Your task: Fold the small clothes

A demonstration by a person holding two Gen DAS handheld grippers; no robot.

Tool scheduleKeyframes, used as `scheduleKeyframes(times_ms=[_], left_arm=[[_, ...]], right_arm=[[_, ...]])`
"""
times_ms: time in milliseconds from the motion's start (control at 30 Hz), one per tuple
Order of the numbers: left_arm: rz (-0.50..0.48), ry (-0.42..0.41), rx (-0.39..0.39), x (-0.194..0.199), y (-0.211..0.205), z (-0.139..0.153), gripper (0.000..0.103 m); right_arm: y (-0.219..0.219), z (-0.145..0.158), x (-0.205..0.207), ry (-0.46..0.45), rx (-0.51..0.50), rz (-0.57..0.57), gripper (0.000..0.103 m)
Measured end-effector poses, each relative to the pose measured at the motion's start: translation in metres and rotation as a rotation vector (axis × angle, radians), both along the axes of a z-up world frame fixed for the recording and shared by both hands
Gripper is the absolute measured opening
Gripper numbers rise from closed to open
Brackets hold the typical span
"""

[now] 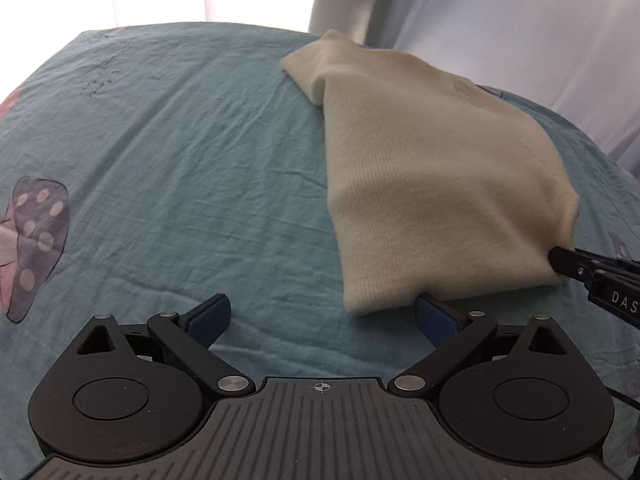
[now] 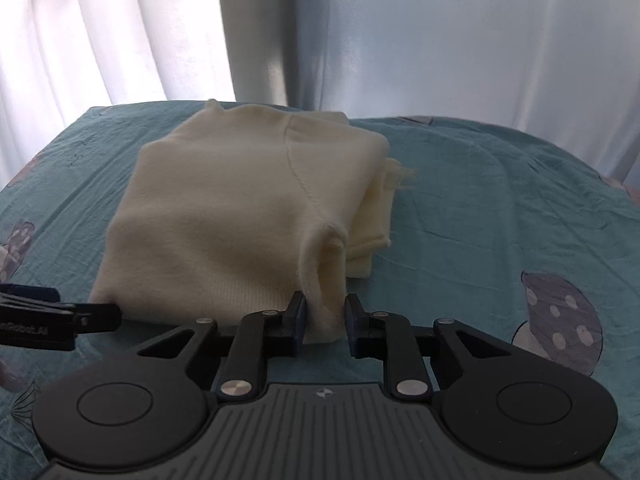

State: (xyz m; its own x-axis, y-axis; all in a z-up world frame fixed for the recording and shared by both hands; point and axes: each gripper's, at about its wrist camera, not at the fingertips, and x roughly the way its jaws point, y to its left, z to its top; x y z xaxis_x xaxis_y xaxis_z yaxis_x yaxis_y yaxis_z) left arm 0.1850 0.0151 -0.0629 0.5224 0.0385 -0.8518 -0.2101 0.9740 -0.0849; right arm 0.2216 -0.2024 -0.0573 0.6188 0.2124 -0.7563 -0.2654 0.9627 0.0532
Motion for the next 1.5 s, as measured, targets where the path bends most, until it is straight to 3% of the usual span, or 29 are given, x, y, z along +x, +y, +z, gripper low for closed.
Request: scheduleKeyframes(times_ms=[67,167,333,400,567,633,700,867,1000,1100,1267,1500], left_arm=[[-0.005,0.025,0.039,-0.002,-0.003,-0.003,0.101],[-0.018,0.042,0.069,-0.007,-0.007,-0.002,0.101],[-0.025,0.050,0.071,-0.020,-0.011,0.005,0.102],[-0.032,0.047,0.084,-0.024,-0.015,0.008,0.102],[-0.046,0.030,0.107,-0.035,-0.023,0.020,0.103],[-0.045,0.026,0.123,-0.038,-0.025,0.024,0.103],[-0.045,0.027,0.138,-0.041,-0.027,0.028,0.103],[-0.051,0.028,0.193,-0.047,-0.030,0.035,0.103],[-0.046,0.029,0.175,-0.049,-0.028,0.041,0.103],[-0.038,0.031,0.154,-0.049,-0.024,0.045,0.103],[-0.041,0.025,0.181,-0.049,-0.024,0.050,0.103],[-0.047,0.047,0.162,-0.045,-0.025,0.048,0.103]], right_arm=[[-0.005,-0.003,0.002,0.018,0.041,-0.023,0.020],[0.003,0.003,-0.007,0.028,-0.028,-0.011,0.020],[0.007,-0.002,-0.038,0.178,-0.023,0.033,0.029],[0.009,-0.001,-0.058,0.193,-0.029,0.063,0.061],[0.009,0.004,-0.091,0.233,-0.071,0.033,0.087],[0.008,0.007,-0.094,0.249,-0.079,0.010,0.088],[0.008,0.012,-0.094,0.251,-0.091,-0.001,0.099],[0.018,0.026,-0.097,0.197,-0.196,-0.004,0.099],[0.021,0.036,-0.092,0.192,-0.191,-0.012,0.099],[0.028,0.039,-0.082,0.238,-0.211,-0.032,0.099],[0.034,0.047,-0.075,0.222,-0.184,-0.059,0.099],[0.040,0.050,-0.066,0.227,-0.206,-0.102,0.099]])
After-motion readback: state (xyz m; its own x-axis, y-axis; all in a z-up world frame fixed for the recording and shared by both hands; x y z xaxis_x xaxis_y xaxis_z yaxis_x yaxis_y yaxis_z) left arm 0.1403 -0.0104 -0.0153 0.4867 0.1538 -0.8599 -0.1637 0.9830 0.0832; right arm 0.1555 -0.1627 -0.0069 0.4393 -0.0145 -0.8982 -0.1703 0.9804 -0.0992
